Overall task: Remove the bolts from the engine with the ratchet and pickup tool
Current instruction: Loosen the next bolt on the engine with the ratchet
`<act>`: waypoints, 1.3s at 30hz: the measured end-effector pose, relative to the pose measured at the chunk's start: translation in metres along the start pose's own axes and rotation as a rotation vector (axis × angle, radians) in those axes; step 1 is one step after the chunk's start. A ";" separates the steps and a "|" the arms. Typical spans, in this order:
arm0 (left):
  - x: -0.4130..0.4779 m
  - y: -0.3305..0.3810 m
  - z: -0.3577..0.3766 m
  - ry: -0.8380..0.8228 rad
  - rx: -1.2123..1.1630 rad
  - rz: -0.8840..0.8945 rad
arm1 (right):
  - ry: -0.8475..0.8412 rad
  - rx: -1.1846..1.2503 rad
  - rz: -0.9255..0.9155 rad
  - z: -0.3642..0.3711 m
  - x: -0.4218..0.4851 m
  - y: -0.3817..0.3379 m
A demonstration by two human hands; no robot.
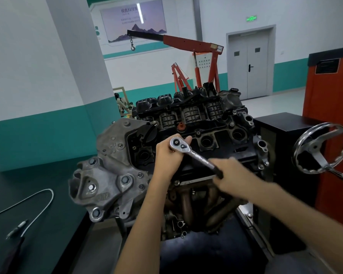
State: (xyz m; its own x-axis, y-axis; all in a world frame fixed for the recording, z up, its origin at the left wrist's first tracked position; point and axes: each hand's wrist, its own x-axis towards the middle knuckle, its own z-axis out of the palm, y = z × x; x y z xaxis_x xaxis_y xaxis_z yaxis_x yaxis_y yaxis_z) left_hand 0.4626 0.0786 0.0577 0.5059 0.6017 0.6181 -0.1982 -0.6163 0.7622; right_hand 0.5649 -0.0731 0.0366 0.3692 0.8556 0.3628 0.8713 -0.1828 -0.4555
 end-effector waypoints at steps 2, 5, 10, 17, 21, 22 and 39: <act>0.000 0.003 0.002 -0.032 -0.024 0.003 | -0.039 -0.206 -0.098 -0.033 0.017 0.010; 0.000 0.005 0.008 0.026 -0.045 0.007 | -0.019 -0.427 -0.208 -0.064 0.038 0.010; -0.001 0.003 0.016 0.174 -0.119 0.003 | 0.045 -0.085 -0.046 -0.008 0.002 -0.005; 0.005 0.007 0.025 0.195 -0.096 -0.113 | 0.122 0.528 0.037 0.071 -0.025 -0.055; 0.008 0.002 0.014 0.090 0.002 -0.068 | -0.017 0.223 -0.044 0.019 -0.013 -0.017; 0.009 0.002 0.013 0.065 0.008 -0.065 | -0.066 0.093 -0.074 -0.002 -0.005 -0.006; 0.002 0.005 0.022 0.188 -0.075 0.002 | 0.146 0.532 0.054 0.082 -0.024 -0.057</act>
State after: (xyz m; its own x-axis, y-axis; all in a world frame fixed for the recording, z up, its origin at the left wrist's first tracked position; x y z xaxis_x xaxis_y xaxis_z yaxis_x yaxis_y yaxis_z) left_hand 0.4816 0.0656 0.0587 0.3410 0.6891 0.6394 -0.2649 -0.5822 0.7687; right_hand 0.4795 -0.0431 -0.0128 0.4824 0.7691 0.4192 0.5803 0.0779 -0.8107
